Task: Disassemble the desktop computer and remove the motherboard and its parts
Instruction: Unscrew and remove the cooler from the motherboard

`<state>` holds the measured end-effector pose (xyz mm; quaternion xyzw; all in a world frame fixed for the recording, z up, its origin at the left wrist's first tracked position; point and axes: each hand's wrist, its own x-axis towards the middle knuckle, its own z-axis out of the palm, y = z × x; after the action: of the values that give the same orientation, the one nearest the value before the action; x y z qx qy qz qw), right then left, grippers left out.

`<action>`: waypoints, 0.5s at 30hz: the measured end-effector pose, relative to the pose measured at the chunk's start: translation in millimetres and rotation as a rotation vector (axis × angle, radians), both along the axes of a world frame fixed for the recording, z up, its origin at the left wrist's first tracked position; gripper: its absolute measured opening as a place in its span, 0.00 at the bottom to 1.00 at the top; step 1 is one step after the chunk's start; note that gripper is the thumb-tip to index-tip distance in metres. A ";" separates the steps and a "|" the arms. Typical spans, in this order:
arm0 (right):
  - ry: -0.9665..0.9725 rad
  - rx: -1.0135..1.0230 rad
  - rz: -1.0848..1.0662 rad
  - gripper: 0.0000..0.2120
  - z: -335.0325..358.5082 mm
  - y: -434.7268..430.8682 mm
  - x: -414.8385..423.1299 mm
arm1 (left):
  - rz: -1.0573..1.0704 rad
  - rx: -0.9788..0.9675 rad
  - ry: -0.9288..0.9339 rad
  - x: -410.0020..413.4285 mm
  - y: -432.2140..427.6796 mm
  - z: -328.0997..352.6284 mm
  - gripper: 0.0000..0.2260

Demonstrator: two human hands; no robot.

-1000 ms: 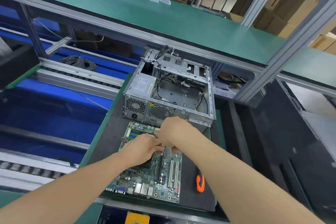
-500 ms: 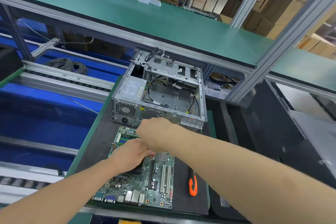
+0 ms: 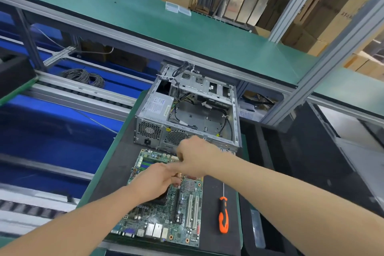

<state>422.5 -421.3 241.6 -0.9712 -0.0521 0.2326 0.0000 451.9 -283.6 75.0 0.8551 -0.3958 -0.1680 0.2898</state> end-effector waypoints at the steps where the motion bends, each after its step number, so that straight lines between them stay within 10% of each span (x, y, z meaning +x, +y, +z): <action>1: 0.081 0.018 -0.186 0.28 0.5 1.9 0.2 | 0.010 -0.015 0.012 -0.3 -0.4 0.1 0.11; 9: 0.397 -0.065 -0.219 0.20 0.4 1.3 15.5 | -0.008 -0.072 -0.035 1.3 -1.9 -3.2 0.13; 15: 0.174 -0.247 0.202 0.21 0.5 -4.9 10.2 | -0.027 -0.059 -0.019 5.1 -1.8 -7.8 0.13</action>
<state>432.7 -426.2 242.2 -0.9298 -0.1205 0.3192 -0.1380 457.0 -285.4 67.2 0.8423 -0.4146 -0.1522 0.3089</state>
